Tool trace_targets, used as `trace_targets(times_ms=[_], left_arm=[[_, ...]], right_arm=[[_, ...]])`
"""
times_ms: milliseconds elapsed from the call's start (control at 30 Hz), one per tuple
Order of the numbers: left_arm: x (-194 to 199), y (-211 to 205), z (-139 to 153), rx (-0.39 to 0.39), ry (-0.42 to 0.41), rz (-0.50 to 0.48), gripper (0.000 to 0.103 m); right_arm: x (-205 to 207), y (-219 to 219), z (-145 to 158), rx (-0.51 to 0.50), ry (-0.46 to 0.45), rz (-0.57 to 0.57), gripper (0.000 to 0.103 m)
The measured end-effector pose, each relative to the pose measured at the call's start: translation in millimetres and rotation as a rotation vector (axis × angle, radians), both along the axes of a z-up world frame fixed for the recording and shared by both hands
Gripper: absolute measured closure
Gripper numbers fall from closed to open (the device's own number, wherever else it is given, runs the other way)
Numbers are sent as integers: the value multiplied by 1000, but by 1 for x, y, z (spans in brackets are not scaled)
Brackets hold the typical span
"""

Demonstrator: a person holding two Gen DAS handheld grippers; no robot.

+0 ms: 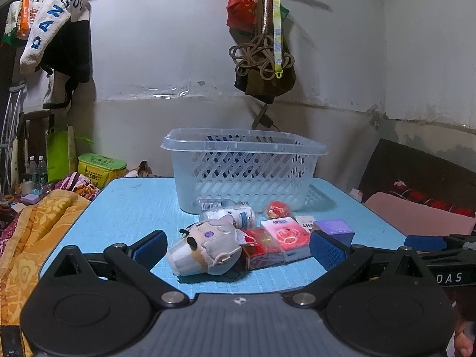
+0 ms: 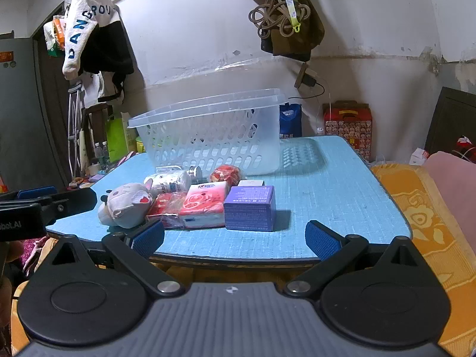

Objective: Organize objects

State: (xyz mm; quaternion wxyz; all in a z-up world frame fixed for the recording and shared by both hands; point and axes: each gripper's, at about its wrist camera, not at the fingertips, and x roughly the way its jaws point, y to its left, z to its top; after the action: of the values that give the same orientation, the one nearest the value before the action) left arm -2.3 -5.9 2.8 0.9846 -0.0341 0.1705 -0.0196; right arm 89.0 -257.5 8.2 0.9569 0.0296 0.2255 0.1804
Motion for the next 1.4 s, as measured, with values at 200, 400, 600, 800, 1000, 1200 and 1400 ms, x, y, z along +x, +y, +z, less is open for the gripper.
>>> trace_targets(times_ms=[200, 400, 600, 800, 1000, 1200, 1400], left_arm=[[2, 0, -1, 3, 5, 2, 0], [0, 3, -1, -10, -9, 4, 0], [2, 7, -3, -17, 4, 14, 0], [3, 12, -6, -31, 22, 6, 0], [4, 9, -8, -14, 32, 8, 0], [7, 7, -10, -14, 46, 10, 0], [9, 3, -10, -14, 52, -2, 0]], right_arm=[[0, 1, -1, -3, 2, 4, 0], [1, 1, 1, 4, 3, -2, 0], [1, 6, 1, 0, 2, 14, 0], [-1, 11, -3, -20, -40, 15, 0], [1, 9, -4, -3, -32, 19, 0], [3, 6, -5, 21, -20, 31, 0], [5, 7, -6, 18, -15, 34, 0]])
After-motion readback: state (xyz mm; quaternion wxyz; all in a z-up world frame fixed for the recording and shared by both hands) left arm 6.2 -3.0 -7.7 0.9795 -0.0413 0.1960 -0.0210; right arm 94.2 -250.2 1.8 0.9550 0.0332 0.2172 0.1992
